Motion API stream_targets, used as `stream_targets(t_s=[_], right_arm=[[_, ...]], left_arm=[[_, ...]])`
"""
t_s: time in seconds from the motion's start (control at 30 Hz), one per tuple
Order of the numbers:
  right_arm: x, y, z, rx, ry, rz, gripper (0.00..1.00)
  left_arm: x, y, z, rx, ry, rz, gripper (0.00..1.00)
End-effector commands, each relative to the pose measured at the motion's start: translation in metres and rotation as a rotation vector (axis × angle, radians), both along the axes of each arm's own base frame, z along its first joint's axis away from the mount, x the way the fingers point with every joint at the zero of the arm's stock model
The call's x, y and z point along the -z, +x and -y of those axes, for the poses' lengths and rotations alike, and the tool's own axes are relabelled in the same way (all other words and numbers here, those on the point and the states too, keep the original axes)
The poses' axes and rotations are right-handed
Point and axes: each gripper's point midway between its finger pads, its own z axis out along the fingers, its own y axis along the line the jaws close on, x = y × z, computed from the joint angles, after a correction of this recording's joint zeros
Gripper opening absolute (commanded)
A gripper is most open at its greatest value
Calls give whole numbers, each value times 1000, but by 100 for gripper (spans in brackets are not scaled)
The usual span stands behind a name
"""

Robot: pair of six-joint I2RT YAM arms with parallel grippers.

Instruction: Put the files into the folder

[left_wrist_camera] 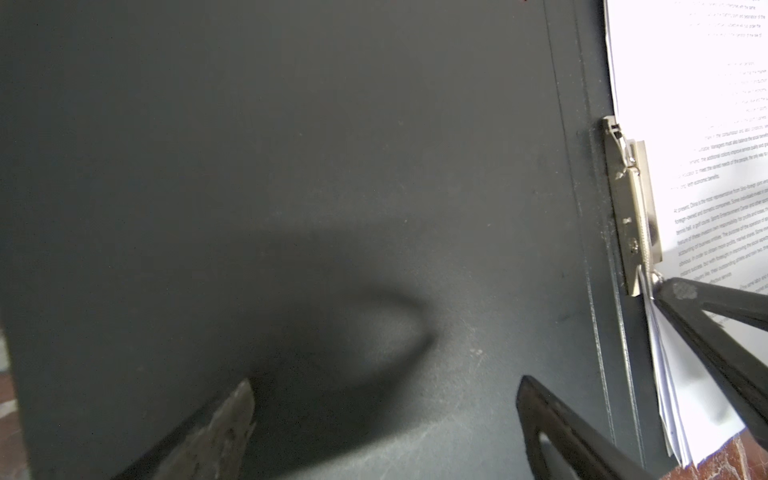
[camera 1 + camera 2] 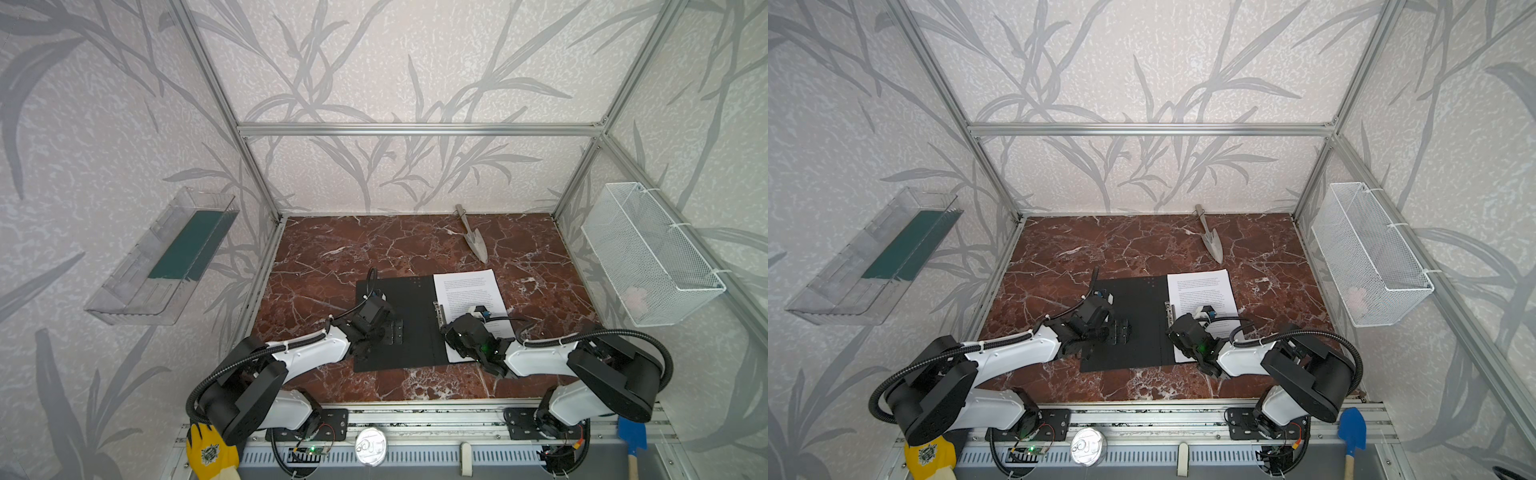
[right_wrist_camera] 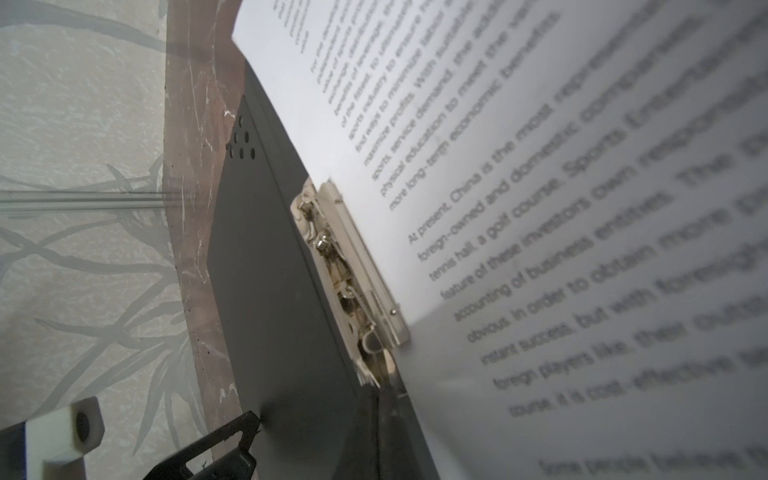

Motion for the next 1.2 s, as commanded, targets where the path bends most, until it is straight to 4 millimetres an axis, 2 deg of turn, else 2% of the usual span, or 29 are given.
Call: stream_targets(t_s=[0.0, 0.27, 0.47, 0.73, 0.9, 0.93, 1.0, 1.07, 1.17], right_arm=[[38, -34, 25, -101, -215, -139, 0], [38, -32, 7, -156, -167, -128, 0], [20, -24, 6, -182, -189, -55, 0], [-15, -13, 2, -226, -202, 47, 25], [-59, -5, -7, -342, -228, 182, 42], [-71, -3, -6, -366, -250, 219, 50], [-88, 3, 1, -423, -291, 253, 59], [-99, 11, 16, -492, -342, 283, 65], [-100, 22, 63, -465, -442, 282, 79]], left_arm=[[32, -29, -18, 2, 75, -148, 99], [32, -29, -17, 4, 72, -148, 99], [29, -29, -18, 4, 69, -137, 99], [17, -27, -15, 27, 52, -113, 99], [-2, -24, 0, 61, -30, -79, 99], [-9, -23, 4, 59, -61, -70, 99], [-23, -19, 5, 26, -100, -40, 99], [-34, -11, -14, -71, -73, 19, 99], [-46, -4, -47, -183, -61, 73, 99]])
